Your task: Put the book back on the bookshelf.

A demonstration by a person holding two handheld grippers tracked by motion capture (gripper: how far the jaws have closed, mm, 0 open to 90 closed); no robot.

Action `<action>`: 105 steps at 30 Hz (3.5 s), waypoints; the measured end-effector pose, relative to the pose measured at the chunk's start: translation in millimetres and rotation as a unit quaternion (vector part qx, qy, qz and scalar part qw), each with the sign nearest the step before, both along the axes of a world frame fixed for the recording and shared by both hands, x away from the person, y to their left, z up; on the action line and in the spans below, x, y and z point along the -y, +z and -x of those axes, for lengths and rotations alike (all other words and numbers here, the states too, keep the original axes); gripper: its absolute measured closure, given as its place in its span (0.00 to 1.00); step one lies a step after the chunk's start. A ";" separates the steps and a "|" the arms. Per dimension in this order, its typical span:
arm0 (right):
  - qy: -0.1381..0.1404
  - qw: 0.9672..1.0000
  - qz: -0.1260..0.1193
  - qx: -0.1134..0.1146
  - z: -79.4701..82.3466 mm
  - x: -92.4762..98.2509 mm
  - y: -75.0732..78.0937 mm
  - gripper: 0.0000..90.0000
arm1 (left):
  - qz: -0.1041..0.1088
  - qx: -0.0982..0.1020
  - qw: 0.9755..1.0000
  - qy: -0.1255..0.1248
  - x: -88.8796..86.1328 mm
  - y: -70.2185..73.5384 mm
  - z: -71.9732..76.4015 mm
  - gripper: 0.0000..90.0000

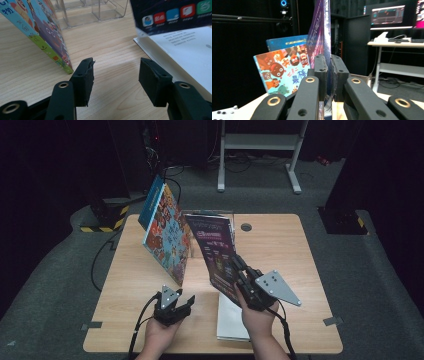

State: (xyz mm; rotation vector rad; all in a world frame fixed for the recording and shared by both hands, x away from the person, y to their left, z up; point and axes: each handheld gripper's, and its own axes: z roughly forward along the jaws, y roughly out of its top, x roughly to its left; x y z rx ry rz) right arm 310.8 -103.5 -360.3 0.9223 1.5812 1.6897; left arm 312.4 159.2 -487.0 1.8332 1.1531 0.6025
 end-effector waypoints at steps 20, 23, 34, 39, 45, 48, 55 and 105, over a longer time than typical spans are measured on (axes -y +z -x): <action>0.004 1.000 0.013 -0.017 -12.8 -12.7 -25.1 0.95 | 0.008 -0.001 1.000 0.004 -3.8 0.8 -1.2 0.50; 0.003 1.000 0.010 -0.017 -10.7 -5.6 -29.8 0.95 | 0.008 0.000 1.000 0.004 -2.6 1.4 -1.1 0.50; -0.013 1.000 0.019 0.003 7.5 14.8 -42.6 0.94 | 0.023 0.021 0.999 -0.007 4.4 18.4 1.1 0.49; -0.024 0.999 0.033 -0.004 14.1 21.6 -51.9 0.94 | 0.033 0.039 0.998 -0.020 13.4 33.4 1.4 0.47; -0.034 0.999 0.035 -0.007 18.7 30.6 -61.1 0.94 | 0.047 0.057 0.996 -0.042 33.4 57.3 -1.5 0.45; -0.037 0.999 0.035 -0.008 20.1 31.5 -63.5 0.94 | 0.054 0.070 0.995 -0.050 43.1 70.5 -2.7 0.44; -0.041 0.998 0.042 -0.002 25.1 31.5 -67.5 0.94 | 0.076 0.089 0.990 -0.076 63.6 99.6 -4.8 0.39; -0.025 0.992 0.110 0.061 55.7 -25.4 -72.6 0.90 | 0.073 0.096 0.992 -0.029 86.1 133.8 -7.4 0.56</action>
